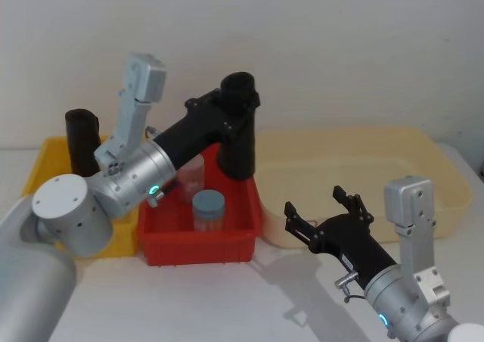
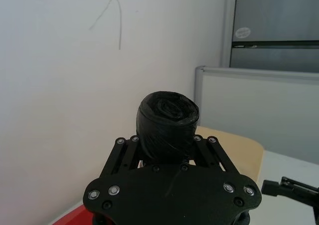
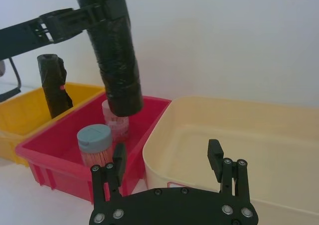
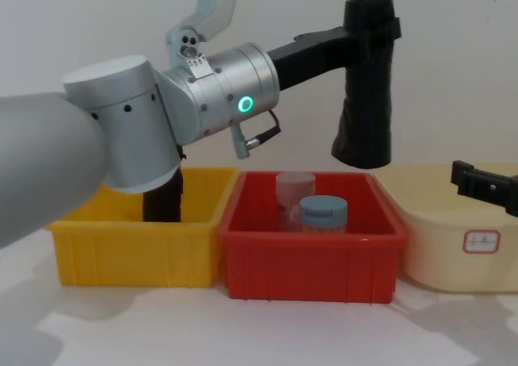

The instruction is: Pick up the garbage bag with the one hand and transfer it to the other hand.

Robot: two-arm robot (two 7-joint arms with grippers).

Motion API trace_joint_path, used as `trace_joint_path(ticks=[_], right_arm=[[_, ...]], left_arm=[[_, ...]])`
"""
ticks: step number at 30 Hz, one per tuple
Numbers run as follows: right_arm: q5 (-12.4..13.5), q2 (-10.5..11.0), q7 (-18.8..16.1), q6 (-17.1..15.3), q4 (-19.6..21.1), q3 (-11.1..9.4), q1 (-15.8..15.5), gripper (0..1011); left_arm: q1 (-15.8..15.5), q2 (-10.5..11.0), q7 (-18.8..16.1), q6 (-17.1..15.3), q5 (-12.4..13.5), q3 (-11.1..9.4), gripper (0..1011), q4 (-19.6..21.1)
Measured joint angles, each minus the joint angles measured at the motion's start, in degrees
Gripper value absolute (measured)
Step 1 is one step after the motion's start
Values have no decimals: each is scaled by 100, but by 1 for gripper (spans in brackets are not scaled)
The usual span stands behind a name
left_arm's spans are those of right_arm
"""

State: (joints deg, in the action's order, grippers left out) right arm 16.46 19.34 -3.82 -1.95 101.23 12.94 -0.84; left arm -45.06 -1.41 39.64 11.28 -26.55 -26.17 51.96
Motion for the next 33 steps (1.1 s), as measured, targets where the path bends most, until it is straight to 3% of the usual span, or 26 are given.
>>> trace_joint_path(ticks=[11,26,33], right_arm=[[0,0,0,0,0,0,0,1001],[-9,-2,-3,13,0,0,-2,1000],[-146,0,-38,222,-18,41,2,1000]], left_arm=[[-121,-229,173,75,-137,-110,389,-301],[-116,-315,207,29,-208,-208,389,-300],[-113,-331,213,16,-222,-226,389,-297]])
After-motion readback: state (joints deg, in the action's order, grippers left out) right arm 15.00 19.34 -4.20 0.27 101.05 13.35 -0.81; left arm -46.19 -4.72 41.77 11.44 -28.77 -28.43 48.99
